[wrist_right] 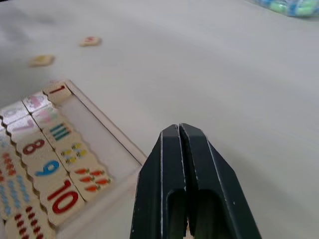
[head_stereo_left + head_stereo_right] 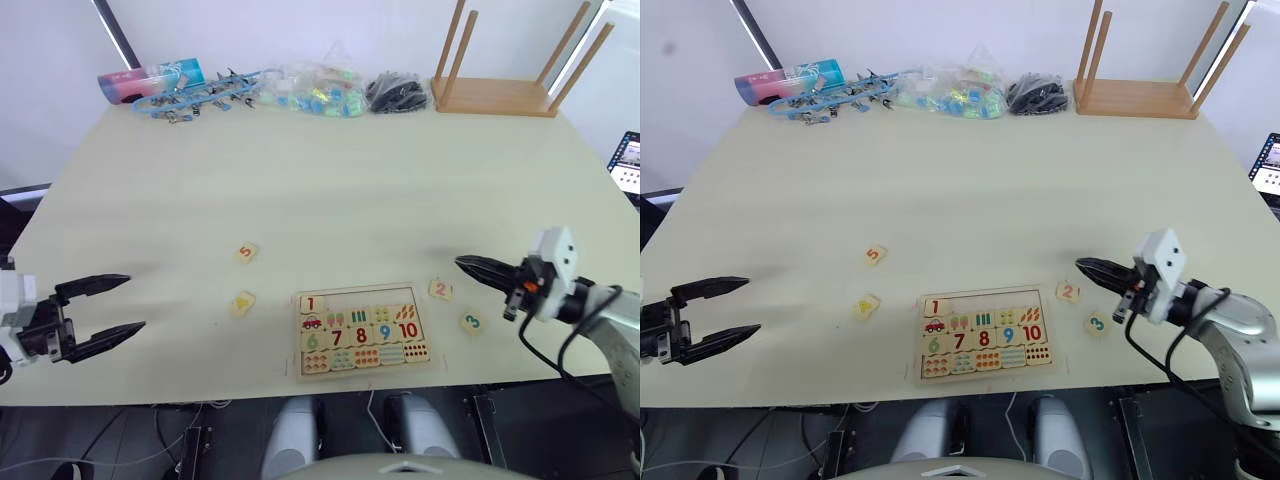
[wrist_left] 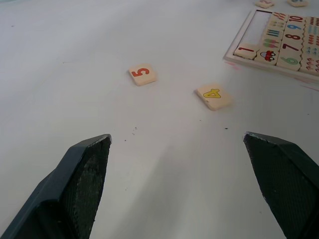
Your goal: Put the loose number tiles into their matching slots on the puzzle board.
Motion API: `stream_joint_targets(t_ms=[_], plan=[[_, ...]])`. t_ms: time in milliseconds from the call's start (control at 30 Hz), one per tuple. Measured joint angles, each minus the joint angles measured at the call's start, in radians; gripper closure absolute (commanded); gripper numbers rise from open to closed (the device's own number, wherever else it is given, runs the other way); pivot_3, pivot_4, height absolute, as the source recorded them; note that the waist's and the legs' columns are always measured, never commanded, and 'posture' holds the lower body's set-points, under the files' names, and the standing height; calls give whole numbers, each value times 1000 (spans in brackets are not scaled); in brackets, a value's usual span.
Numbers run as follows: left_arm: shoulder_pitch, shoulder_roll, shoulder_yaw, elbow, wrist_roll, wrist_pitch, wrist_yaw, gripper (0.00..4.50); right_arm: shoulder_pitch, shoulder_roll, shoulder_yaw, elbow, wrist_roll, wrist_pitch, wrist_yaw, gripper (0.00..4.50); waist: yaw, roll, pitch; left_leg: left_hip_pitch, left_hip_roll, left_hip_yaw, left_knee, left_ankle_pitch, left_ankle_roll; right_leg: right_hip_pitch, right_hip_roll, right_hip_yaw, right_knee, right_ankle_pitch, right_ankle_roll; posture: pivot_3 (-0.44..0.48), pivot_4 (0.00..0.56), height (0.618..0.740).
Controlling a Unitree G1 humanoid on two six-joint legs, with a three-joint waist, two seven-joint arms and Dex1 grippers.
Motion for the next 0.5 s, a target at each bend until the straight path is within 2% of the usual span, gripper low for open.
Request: stream_joint_targets(t_ms=[500], plan=[[-11, -9, -37, 4, -8, -12, 0, 0, 228, -30, -170, 113, 49, -264, 149, 4483, 3, 0, 0, 2, 1, 0, 0, 0, 0, 2, 0, 0, 0, 0, 0, 0, 150, 737]])
